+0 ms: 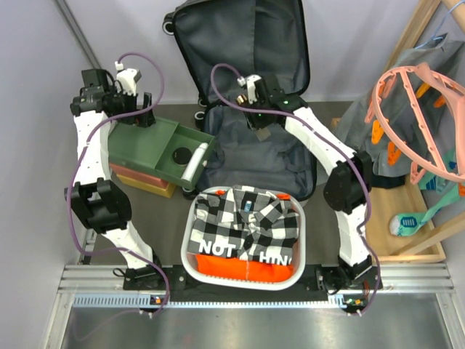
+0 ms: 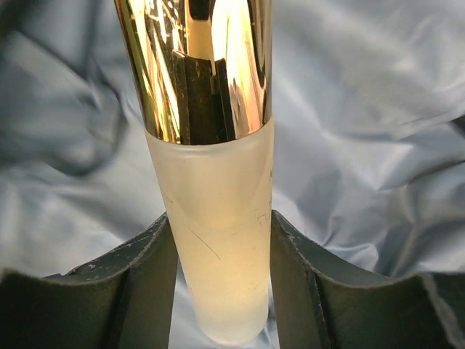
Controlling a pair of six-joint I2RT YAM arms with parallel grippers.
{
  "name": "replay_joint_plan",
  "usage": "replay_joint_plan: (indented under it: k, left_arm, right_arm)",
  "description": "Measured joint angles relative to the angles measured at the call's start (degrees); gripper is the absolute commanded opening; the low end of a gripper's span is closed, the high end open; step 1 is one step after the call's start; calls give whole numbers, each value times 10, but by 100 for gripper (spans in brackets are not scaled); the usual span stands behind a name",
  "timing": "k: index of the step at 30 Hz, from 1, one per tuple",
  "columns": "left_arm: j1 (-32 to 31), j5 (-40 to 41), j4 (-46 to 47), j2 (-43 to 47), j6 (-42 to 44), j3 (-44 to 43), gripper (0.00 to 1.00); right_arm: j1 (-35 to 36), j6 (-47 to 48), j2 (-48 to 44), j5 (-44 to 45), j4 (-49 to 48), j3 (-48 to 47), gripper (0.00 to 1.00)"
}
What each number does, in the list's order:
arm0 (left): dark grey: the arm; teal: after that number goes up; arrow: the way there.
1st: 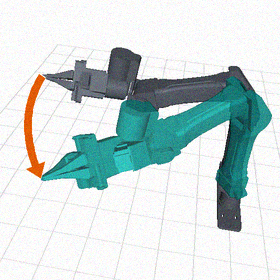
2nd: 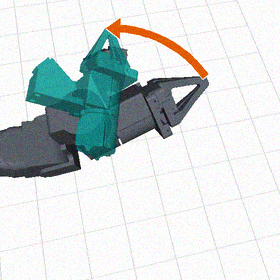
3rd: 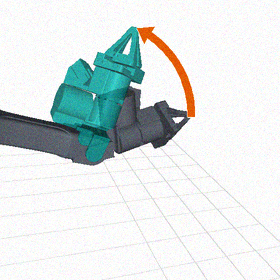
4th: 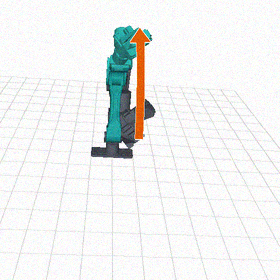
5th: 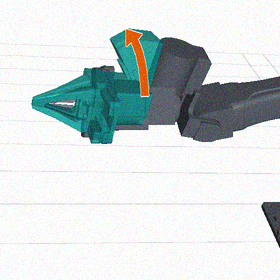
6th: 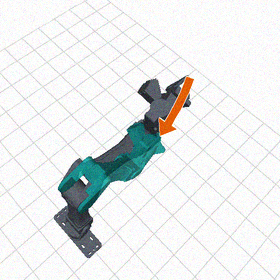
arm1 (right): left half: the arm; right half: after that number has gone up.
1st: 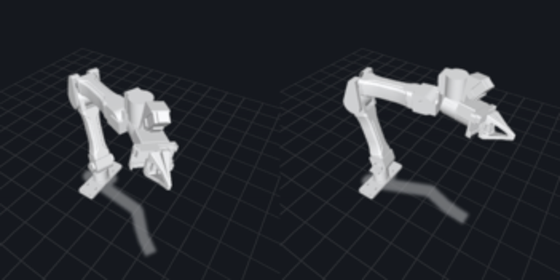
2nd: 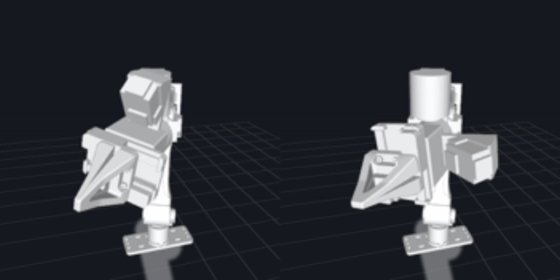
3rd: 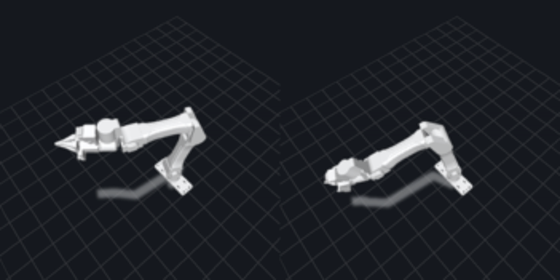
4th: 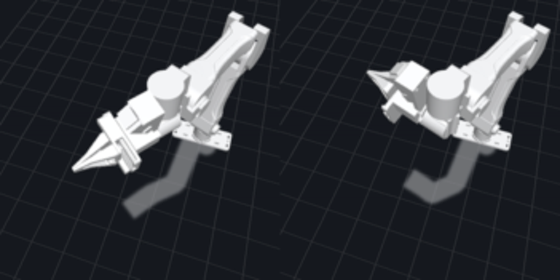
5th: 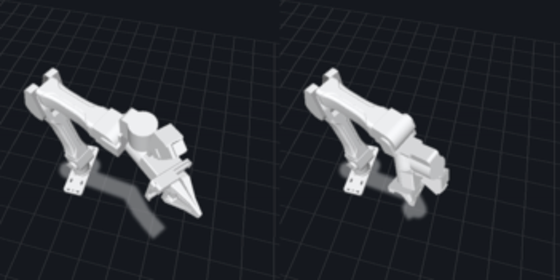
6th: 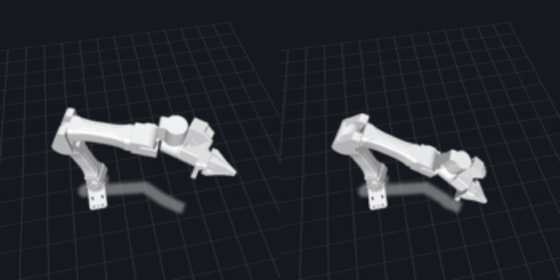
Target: Open, take out, and arrange the luggage
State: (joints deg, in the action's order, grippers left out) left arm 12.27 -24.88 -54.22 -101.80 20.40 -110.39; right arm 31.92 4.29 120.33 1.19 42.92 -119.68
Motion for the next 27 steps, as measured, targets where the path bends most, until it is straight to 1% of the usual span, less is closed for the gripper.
replay_joint_plan:
  k: [5,9,12,16,20,24,27]
  left_arm:
    - [0,-59,11,0,-49,-13,99]
    - [-3,-159,49,0,-132,-21,99]
    - [-8,-236,108,0,-223,-22,99]
    - [-12,-285,165,0,-300,-23,99]
    - [-13,-289,176,0,-319,-23,99]
    - [0,-231,151,0,-305,-23,99]
    - [32,-159,122,0,-276,-23,99]
  right_arm:
    - [-2,-71,-37,-18,-49,0,0]
    - [-2,-153,-61,-64,-112,0,0]
    - [3,-216,-73,-94,-156,-4,0]
    - [22,-281,-76,-94,-193,-23,0]
    - [63,-313,-77,-94,-238,-23,0]
    - [111,-308,-61,-119,-267,-36,0]
    - [139,-272,-32,-149,-295,-47,0]
